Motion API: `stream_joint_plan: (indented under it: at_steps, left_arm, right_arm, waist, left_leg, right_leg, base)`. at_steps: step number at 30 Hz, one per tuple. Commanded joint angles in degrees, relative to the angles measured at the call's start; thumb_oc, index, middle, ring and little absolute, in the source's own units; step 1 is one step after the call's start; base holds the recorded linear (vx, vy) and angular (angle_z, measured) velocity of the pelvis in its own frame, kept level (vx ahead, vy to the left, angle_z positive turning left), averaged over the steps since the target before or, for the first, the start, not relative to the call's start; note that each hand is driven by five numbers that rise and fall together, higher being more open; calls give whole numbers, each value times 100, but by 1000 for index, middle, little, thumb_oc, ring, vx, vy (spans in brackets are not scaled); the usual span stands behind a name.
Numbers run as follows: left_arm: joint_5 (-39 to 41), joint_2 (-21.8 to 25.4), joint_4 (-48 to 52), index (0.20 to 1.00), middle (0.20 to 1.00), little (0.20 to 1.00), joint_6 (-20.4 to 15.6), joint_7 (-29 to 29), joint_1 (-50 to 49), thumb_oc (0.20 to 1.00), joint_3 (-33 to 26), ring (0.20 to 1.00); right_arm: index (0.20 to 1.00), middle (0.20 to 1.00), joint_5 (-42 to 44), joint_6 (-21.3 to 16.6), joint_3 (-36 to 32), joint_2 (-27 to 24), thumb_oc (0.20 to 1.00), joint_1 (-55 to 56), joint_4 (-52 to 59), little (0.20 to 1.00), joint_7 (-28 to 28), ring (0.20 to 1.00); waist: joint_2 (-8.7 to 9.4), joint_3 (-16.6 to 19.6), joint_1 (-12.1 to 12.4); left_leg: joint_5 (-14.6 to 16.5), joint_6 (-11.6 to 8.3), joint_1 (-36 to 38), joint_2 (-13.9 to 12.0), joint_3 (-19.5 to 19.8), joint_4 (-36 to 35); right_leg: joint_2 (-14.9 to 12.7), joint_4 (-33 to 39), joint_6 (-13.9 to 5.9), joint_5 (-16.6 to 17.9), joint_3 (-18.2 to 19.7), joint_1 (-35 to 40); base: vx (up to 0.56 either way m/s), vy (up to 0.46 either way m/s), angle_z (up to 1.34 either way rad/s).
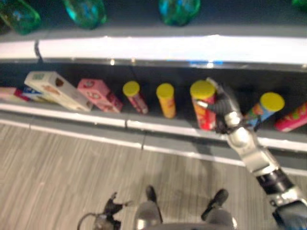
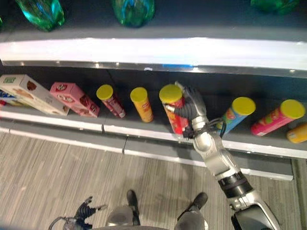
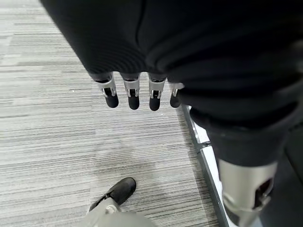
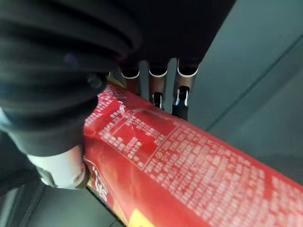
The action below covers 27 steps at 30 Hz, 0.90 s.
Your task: Put the goods on the table back onto the shelves and tidy them up.
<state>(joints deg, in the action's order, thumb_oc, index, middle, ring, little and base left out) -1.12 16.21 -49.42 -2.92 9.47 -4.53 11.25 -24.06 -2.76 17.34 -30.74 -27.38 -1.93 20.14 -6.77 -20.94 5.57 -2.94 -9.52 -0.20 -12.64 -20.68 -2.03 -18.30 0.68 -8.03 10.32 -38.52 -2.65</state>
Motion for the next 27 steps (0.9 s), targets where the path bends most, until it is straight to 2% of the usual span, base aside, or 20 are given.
stream_joint_plan:
  at_steps: [1,8,17,24,27]
  left_arm:
    - [98,311,-232,1000,1000,1000,-126,221,109,1000,170,1000]
    - [243,251,-292,1000,1000,1000,-160,348,387,1000,287,1000]
    - [223,276,58,1000,1000,1000,-230,407,385,1000,484,1000]
    - [225,326,316,1000,1000,1000,-328,411,430,1000,678,1000]
    - [201,342,350,1000,1000,1000,-336,410,460,1000,719,1000]
  right_arm:
    - [200,200,-161,-194,-150,300,200,-253,339,200,443,200]
    - [200,200,-220,-174,-150,349,200,-418,346,200,679,200]
    - [200,200,-424,-101,-357,341,200,-472,270,200,1122,200]
    - [200,200,-647,64,-666,217,200,-716,-128,200,1769,200]
    - [200,200,-636,74,-744,190,200,-727,-188,200,1861,200]
  waist:
    - [158,170,80]
    - [33,-140,46]
    - [-82,-305,-11]
    - [-232,-475,-36]
    - [-263,-500,-50]
  left_leg:
    - [126,199,116,-24,-210,-147]
    - [124,215,-180,-31,-159,9]
    - [126,207,-378,-47,-121,94]
    - [102,203,-546,-22,-81,102]
    - [95,201,-606,-17,-62,106]
  right_leg:
    - [-362,-1075,-179,-1008,467,-221]
    - [-546,-1415,-158,-1057,454,-554]
    - [-669,-1568,-164,-1091,450,-785]
    - [-766,-1685,-176,-1101,453,-1010]
    - [-797,-1713,-177,-1108,444,-1067]
  base:
    - [-74,8,6]
    - [-40,20,4]
    - [-12,-2,4]
    - [-3,0,1]
    - [-9,-2,3]
